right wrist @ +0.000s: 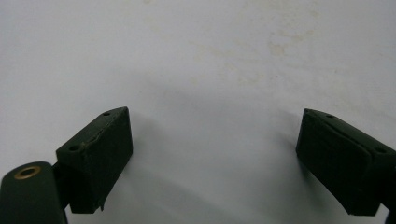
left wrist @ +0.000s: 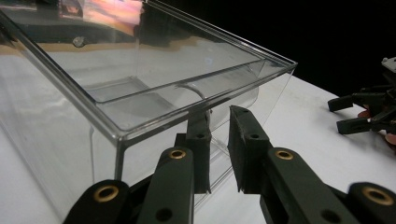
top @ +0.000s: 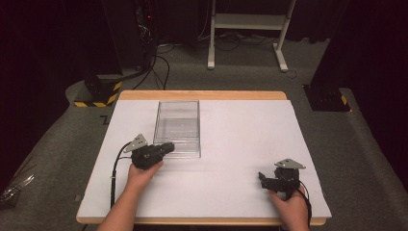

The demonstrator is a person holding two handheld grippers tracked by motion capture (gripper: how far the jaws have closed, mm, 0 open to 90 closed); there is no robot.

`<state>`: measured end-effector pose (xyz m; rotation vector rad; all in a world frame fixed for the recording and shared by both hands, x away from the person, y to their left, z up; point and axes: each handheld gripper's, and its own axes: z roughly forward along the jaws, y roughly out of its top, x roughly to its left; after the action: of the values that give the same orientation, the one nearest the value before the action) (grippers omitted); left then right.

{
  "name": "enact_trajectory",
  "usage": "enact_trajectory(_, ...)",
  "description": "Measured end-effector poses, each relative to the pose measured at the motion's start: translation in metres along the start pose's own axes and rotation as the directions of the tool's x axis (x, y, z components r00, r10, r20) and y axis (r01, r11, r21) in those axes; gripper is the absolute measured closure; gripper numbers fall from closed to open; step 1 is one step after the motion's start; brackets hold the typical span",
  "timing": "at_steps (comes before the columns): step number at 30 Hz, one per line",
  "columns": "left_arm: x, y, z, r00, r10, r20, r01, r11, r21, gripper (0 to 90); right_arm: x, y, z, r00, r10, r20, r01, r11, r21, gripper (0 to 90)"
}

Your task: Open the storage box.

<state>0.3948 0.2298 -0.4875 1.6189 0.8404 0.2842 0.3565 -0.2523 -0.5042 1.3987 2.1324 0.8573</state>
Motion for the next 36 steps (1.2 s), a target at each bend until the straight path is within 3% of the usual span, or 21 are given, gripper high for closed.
enact_trajectory(15,-0.002,-0.001,-0.005,0.9995,0.018,0.024,-0.018,0.9998,0.009,80.4,0.000,0.000,0.000,1.0000,0.001,0.000,-0.001,1.000,0.002,11.1)
enact_trajectory(36,-0.015,-0.007,-0.016,0.9980,0.035,0.052,-0.035,0.9994,0.000,81.9,0.000,0.000,0.000,1.0000,-0.002,-0.001,0.002,1.000,-0.001,11.1)
